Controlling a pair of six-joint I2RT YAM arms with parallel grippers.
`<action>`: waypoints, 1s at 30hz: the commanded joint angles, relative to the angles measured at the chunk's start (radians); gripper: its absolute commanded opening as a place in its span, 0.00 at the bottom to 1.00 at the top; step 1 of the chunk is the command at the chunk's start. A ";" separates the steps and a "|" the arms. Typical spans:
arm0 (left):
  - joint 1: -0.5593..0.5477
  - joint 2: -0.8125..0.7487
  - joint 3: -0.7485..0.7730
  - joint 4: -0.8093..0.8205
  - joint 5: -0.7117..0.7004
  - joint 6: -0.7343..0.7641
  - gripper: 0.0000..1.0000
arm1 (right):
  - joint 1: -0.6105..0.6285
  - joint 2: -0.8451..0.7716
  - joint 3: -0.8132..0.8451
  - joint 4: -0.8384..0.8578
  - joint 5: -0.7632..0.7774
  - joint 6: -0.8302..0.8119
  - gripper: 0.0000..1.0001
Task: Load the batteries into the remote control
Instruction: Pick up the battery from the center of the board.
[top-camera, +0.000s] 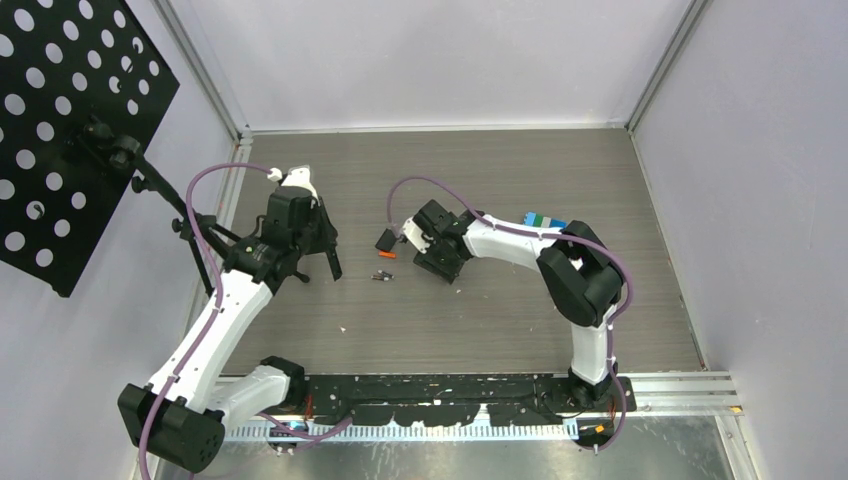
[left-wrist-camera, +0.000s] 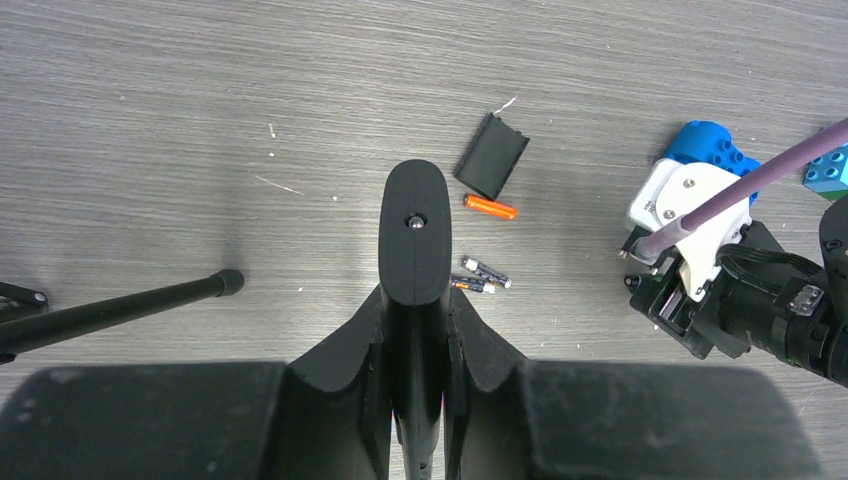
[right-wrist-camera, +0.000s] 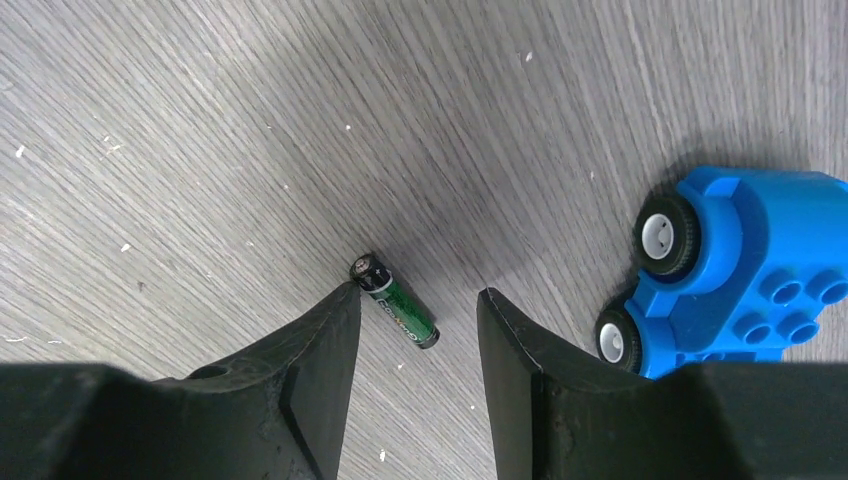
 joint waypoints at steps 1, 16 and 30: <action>0.006 -0.002 0.038 0.020 -0.014 0.010 0.00 | -0.018 0.016 0.034 0.009 -0.035 -0.018 0.49; 0.006 0.002 0.017 0.133 0.220 -0.006 0.00 | -0.081 -0.090 -0.019 0.102 0.013 0.296 0.08; -0.002 0.067 -0.099 0.674 0.744 -0.269 0.00 | 0.000 -0.670 -0.303 0.541 -0.082 0.783 0.08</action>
